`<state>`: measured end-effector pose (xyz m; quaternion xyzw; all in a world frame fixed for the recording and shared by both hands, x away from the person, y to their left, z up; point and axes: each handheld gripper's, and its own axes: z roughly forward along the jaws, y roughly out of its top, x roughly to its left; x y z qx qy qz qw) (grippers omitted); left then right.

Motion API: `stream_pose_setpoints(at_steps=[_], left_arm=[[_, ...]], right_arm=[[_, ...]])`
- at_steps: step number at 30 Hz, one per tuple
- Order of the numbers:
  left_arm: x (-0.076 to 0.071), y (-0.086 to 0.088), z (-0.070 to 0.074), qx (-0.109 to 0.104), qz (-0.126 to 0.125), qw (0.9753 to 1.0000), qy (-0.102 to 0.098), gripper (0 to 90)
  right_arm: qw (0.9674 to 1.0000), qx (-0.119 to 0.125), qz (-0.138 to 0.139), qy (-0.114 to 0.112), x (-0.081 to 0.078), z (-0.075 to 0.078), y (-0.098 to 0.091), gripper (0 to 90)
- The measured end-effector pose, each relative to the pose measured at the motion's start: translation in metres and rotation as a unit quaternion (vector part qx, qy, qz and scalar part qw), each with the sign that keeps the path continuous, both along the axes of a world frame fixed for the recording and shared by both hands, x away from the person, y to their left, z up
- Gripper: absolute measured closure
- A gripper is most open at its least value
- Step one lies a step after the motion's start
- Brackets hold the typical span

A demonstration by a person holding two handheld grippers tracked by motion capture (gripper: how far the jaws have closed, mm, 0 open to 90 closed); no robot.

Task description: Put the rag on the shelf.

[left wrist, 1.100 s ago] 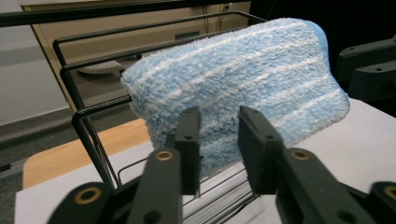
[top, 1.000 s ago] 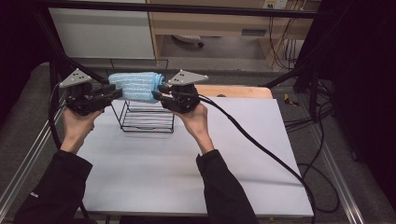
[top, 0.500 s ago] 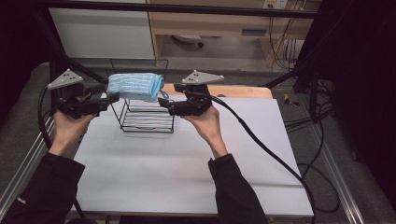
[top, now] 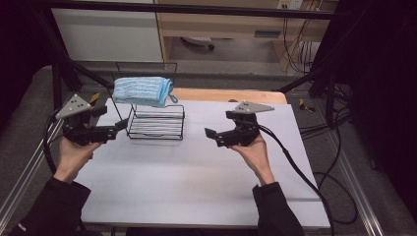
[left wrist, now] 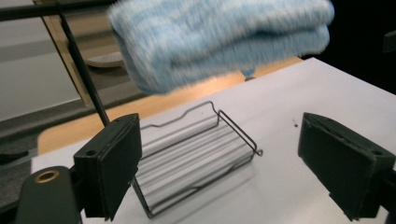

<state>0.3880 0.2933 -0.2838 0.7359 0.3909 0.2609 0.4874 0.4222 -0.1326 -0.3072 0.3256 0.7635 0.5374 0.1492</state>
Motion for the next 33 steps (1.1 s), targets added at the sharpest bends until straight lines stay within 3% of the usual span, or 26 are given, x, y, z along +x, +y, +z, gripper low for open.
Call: stream_pose_setpoints(at_steps=[2, 11, 17, 21, 27, 30, 33], left_arm=[[-0.003, -0.002, -0.014, 0.001, -0.003, 1.0, -0.002, 12.3], [-0.009, -0.01, -0.073, -0.01, -0.027, 0.9989, 0.036, 12.3], [-0.008, -0.016, -0.104, 0.004, -0.047, 0.9969, 0.063, 12.3], [-0.009, -0.022, -0.119, 0.029, -0.061, 0.9947, 0.078, 12.3], [-0.011, -0.025, -0.137, 0.037, -0.074, 0.9917, 0.098, 12.3], [-0.012, -0.025, -0.144, 0.054, -0.075, 0.9904, 0.103, 12.3], [-0.013, -0.022, -0.147, 0.049, -0.073, 0.9902, 0.109, 12.3]], right_arm=[[0.9999, -0.005, -0.009, 0.001, -0.005, -0.011, -0.015, 0.3], [0.9987, 0.007, -0.044, 0.025, -0.026, -0.053, -0.075, 0.3], [0.9977, 0.01, -0.054, 0.04, -0.041, -0.083, -0.104, 0.4], [0.9969, 0.001, -0.058, 0.052, -0.05, -0.101, -0.117, 0.3], [0.9964, 0.002, -0.06, 0.06, -0.06, -0.12, -0.131, 0.4], [0.996, -0.007, -0.06, 0.065, -0.063, -0.126, -0.134, 0.4], [0.996, -0.008, -0.058, 0.068, -0.064, -0.127, -0.134, 0.4]])
